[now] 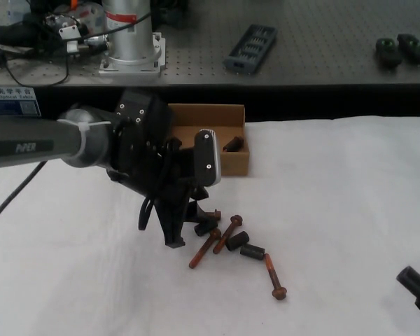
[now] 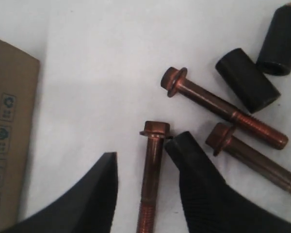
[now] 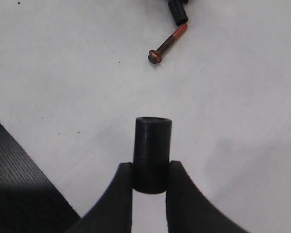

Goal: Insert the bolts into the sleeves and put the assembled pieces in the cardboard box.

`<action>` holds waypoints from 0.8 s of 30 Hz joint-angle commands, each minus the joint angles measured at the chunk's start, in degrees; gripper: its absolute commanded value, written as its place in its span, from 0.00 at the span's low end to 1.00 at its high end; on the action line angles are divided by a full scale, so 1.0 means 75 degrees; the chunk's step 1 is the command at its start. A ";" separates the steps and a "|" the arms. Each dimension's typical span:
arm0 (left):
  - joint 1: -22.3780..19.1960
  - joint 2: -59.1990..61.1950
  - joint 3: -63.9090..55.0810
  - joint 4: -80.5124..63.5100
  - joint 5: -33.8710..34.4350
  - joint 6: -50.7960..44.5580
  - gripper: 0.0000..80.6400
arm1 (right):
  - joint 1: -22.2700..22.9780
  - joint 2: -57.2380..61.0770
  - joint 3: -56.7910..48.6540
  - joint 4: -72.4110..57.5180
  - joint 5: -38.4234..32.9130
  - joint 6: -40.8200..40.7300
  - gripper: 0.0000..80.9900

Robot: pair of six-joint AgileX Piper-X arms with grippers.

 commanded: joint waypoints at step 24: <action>0.0019 0.0550 -0.0059 -0.0018 0.0294 0.0040 0.32 | -0.0053 -0.0039 0.0063 0.0000 -0.0131 -0.0007 0.03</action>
